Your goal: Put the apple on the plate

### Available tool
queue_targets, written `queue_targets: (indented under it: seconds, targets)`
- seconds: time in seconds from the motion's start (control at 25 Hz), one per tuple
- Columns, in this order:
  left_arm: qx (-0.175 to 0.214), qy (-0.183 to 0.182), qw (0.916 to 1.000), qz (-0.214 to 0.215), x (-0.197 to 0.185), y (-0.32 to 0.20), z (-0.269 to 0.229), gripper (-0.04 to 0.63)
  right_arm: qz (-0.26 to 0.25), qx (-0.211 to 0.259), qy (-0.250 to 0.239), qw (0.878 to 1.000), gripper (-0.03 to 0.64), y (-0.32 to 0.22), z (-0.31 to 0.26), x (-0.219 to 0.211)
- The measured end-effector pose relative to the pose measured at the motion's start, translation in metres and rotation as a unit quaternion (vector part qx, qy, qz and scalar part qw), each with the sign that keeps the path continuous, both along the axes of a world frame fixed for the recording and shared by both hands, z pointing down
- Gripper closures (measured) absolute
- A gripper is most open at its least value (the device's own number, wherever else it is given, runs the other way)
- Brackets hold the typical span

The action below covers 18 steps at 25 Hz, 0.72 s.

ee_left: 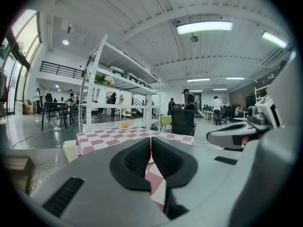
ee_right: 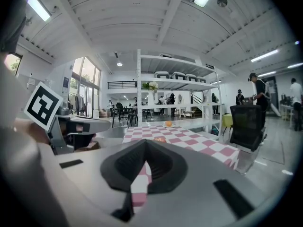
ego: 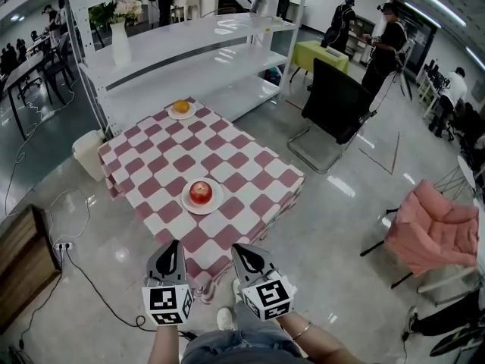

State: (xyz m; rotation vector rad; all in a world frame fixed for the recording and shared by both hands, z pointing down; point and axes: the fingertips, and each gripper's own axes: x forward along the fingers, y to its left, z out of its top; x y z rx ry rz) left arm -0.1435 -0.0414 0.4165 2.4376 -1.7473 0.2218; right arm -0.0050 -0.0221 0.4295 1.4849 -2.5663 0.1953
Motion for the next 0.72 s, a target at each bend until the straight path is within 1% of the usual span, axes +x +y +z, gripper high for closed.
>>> queue_targets:
  seconds: [0.44, 0.72]
  targets:
    - [0.002, 0.01, 0.9999, 0.004, -0.001, 0.015, -0.004, 0.574, 0.009, 0.011, -0.003, 1.0, 0.609, 0.016, -0.006, 0.002]
    - [-0.001, 0.01, 0.9999, 0.008, 0.0, 0.022, -0.003, 0.574, 0.01, 0.013, -0.003, 1.0, 0.609, 0.022, -0.008, 0.002]
